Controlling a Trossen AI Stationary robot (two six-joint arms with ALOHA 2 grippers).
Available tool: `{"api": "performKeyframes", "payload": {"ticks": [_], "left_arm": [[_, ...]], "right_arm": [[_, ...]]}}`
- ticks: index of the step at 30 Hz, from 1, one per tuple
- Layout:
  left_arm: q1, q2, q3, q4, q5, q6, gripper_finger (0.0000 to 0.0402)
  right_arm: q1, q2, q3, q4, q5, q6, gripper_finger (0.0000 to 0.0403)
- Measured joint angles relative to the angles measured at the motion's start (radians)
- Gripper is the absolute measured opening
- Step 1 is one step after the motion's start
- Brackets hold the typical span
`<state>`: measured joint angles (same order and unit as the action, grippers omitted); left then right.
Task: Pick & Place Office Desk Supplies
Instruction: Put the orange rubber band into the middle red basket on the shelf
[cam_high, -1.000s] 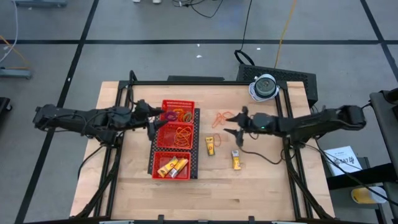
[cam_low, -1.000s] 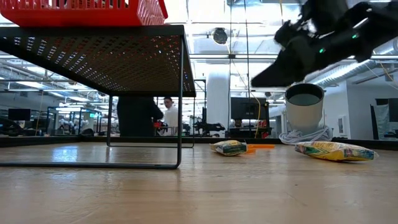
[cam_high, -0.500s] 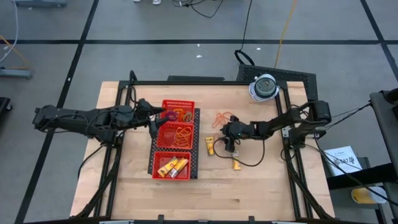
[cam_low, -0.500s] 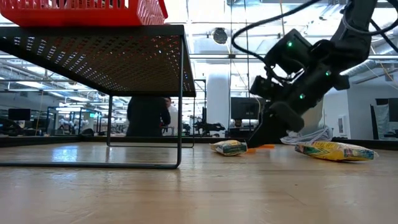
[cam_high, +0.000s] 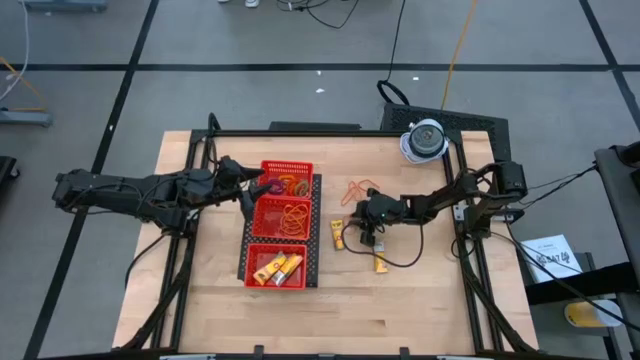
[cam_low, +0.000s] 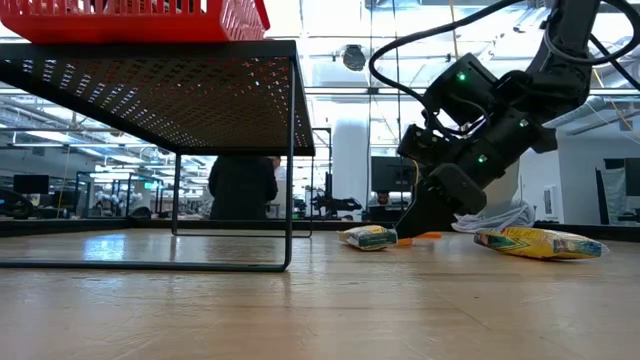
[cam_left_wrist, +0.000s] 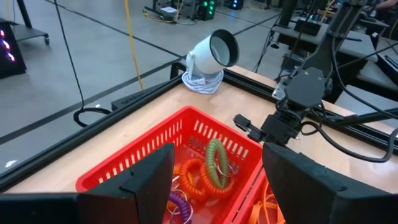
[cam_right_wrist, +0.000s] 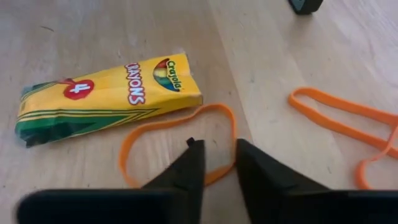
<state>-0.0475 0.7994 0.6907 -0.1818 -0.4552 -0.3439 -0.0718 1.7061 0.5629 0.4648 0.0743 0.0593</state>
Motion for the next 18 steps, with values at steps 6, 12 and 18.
{"api": "performKeyframes", "payload": {"ticks": [6,12,18], "left_arm": [[0.000,0.000,0.000,0.000,-0.001,-0.005,0.0255],[0.000,0.000,0.000,0.003,-0.001,-0.025,0.0255],[0.000,0.000,0.000,0.013,0.000,-0.032,0.0255]], "right_arm": [[-0.017,0.000,0.000,-0.011,-0.001,-0.038,0.0006],[-0.018,-0.044,-0.003,-0.037,-0.003,-0.047,0.0002],[-0.019,-0.193,-0.006,-0.089,0.003,-0.080,0.0001]]}}
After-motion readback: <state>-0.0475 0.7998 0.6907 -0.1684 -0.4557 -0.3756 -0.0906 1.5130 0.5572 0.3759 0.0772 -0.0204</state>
